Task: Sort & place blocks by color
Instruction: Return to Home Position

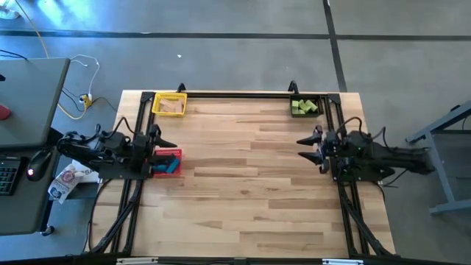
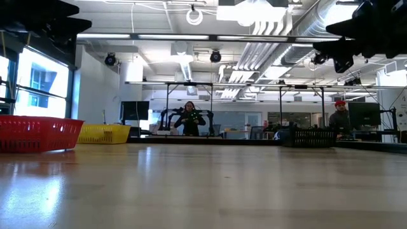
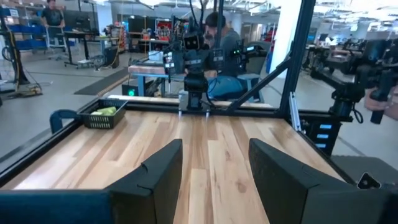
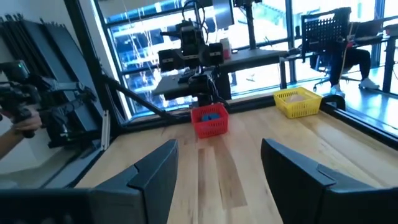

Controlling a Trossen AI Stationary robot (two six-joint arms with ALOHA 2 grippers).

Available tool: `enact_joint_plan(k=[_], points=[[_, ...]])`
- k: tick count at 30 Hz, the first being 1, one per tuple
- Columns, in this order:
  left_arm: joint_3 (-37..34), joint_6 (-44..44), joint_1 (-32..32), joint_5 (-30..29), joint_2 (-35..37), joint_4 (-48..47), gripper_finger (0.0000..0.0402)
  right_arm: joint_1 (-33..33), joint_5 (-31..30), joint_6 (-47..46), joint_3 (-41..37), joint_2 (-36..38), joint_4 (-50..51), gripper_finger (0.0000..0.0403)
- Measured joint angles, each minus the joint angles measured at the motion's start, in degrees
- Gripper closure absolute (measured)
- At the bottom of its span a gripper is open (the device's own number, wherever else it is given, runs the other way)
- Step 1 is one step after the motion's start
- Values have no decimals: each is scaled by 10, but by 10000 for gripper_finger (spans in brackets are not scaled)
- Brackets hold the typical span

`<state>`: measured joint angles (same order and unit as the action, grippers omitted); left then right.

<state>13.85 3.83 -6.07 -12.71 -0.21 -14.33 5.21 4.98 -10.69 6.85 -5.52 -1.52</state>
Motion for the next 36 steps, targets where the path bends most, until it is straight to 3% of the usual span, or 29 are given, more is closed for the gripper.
enact_joint_plan(k=[6,20,25,30,36], points=[[0,-6,0,-1,0,21,229,0,0,-4,-37,56,1,187],[-2,-14,0,-47,-1,52,229,0,-19,-10,-63,48,3,187],[-61,-30,0,-5,0,118,229,0,-20,-12,-63,48,3,187],[-111,-50,0,-1,0,189,229,0,-20,-13,-63,48,3,187],[-129,-51,0,1,0,196,229,0,-20,-13,-63,48,4,187]])
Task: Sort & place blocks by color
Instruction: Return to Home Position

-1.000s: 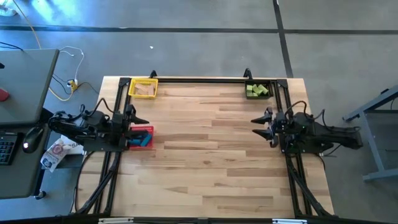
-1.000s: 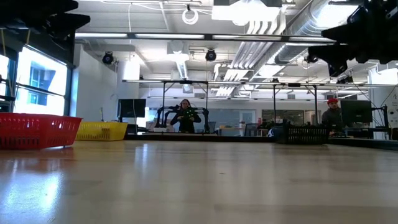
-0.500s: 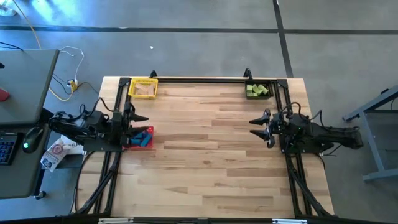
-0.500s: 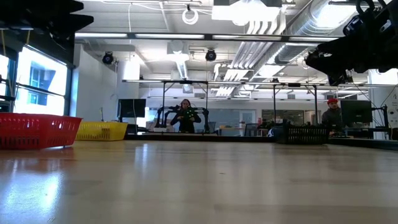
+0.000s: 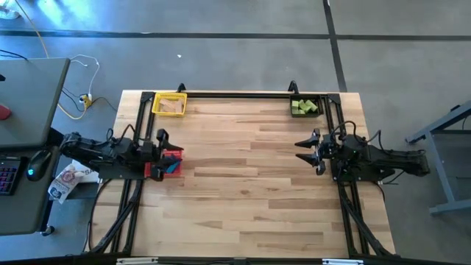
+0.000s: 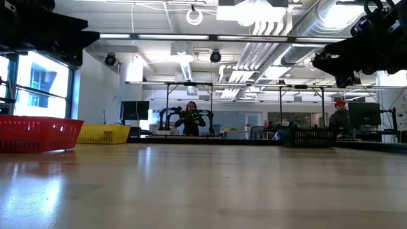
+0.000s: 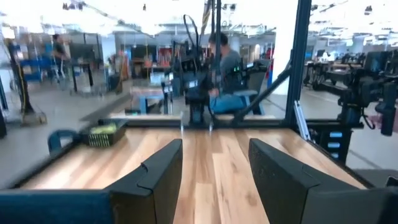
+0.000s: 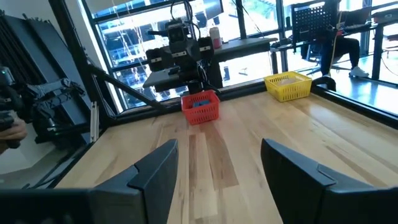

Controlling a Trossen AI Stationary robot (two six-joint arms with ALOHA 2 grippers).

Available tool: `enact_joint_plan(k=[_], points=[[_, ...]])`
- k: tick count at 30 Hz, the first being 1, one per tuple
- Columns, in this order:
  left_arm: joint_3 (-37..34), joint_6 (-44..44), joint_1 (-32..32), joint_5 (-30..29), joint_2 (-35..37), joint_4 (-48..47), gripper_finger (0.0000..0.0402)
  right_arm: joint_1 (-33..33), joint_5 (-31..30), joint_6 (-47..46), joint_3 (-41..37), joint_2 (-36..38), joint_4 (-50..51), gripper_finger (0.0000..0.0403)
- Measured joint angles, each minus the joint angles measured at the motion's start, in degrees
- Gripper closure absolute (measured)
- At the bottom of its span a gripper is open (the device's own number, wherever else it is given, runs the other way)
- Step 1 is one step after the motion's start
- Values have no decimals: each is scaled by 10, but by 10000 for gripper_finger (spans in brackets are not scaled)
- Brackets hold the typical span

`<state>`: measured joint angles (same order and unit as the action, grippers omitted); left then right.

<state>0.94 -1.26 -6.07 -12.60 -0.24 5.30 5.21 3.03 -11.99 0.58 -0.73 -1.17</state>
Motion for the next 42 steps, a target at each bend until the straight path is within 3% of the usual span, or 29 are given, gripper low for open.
enact_joint_plan(k=[7,14,20,42], points=[[-3,74,0,16,-1,-31,229,0,0,-34,0,0,0,187],[-3,28,0,21,-3,-31,229,0,0,-30,0,0,0,187],[-3,68,0,20,-3,-30,229,0,0,-30,0,0,0,187],[-3,71,0,19,-3,-29,229,0,0,-30,0,0,1,187]])
